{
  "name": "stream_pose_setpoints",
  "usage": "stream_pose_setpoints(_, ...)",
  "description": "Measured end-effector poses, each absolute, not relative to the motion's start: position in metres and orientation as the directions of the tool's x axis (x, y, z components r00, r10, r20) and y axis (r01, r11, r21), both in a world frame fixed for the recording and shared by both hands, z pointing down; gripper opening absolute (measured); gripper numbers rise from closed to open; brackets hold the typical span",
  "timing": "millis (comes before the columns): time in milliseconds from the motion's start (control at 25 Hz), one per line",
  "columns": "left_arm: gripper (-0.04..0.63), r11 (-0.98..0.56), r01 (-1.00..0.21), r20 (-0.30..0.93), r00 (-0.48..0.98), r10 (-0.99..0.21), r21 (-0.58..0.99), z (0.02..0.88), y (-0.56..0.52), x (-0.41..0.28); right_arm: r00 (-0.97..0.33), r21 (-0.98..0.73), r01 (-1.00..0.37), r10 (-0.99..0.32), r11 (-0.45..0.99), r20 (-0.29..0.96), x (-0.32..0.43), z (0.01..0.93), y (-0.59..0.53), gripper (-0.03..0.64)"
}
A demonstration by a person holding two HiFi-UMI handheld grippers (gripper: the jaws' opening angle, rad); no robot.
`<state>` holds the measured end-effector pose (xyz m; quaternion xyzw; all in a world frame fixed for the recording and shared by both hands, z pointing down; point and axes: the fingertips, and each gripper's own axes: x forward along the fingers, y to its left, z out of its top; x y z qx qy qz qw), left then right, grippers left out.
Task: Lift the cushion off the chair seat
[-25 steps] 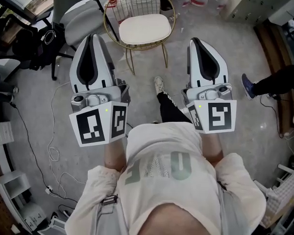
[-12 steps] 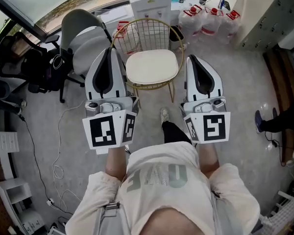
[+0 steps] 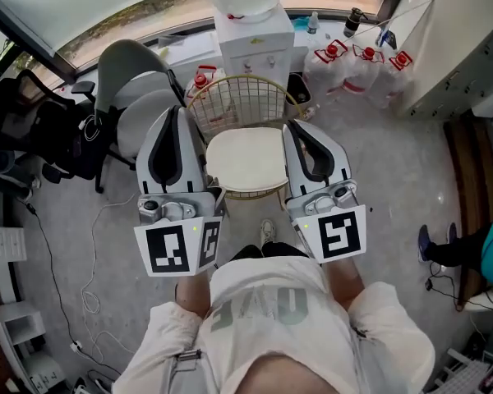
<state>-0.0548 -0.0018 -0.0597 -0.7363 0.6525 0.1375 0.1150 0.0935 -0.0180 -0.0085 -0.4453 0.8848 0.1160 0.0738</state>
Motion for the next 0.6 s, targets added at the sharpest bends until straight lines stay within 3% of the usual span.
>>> stream_pose_setpoints(600,0.014,-0.130,-0.991,-0.350,0.110,-0.930,0.036,-0.064,-0.071,-0.073,-0.590,0.092,-0.805,-0.775,0.586,-0.225,0.073,-0.012,-0.087,0.017)
